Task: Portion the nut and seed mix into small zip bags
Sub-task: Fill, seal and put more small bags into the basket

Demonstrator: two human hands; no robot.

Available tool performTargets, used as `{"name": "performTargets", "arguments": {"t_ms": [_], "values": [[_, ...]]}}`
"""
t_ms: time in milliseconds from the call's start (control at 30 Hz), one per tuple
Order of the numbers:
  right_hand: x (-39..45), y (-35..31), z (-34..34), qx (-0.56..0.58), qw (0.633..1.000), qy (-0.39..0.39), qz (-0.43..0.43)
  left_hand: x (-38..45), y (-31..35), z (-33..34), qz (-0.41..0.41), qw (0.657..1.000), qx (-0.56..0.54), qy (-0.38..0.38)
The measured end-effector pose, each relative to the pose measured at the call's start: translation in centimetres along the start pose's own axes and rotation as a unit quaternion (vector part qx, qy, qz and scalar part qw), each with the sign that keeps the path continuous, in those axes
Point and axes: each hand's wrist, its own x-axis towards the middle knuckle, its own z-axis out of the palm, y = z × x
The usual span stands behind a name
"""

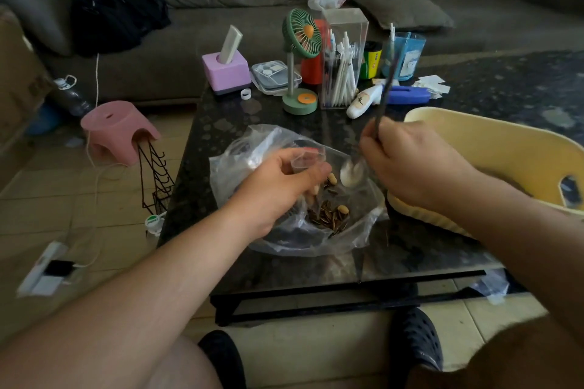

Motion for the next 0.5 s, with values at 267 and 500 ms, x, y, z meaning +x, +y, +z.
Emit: {"name": "performTargets", "arguments": {"t_ms": [267,500], "values": [[-0.5,-0.5,0.5,-0.064,0.990,-0.127,-0.009,0.1,-0.9,-0.6,-0.056,0.995,0.083,0.021],[-0.4,-0.9,1.5,-0.047,0.977,-0.205,0.022,0.7,-1.9,-0.8,-0.102,0.991,0.068,0.053]]}}
